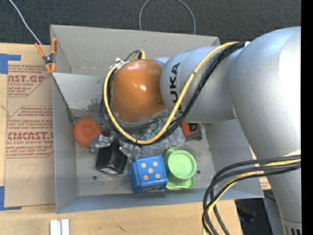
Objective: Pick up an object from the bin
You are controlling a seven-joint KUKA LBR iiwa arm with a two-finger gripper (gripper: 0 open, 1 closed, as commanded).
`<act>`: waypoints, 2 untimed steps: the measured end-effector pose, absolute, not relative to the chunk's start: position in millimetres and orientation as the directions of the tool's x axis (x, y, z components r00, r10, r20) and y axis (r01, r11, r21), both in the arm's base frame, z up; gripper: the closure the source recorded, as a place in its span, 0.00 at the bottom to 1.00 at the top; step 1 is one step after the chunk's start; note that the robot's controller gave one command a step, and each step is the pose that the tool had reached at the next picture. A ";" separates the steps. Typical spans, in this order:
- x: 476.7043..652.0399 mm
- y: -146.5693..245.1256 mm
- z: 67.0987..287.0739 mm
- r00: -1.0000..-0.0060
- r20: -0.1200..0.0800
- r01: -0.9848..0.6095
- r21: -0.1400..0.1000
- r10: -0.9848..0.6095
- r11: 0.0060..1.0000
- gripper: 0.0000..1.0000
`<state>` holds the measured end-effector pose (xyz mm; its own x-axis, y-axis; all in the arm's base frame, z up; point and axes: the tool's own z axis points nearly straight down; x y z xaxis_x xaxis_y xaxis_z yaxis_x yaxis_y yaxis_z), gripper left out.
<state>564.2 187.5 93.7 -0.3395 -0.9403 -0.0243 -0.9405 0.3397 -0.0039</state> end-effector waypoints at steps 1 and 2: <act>580.8 179.3 180.5 -0.474 -0.032 -0.880 -0.006 -0.880 0.474 1.00; 560.8 246.9 253.1 -0.555 -0.044 -0.831 -0.005 -0.831 0.556 1.00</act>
Offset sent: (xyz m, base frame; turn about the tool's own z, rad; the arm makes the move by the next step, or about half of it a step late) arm 0.0147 -0.0094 0.0832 0.1453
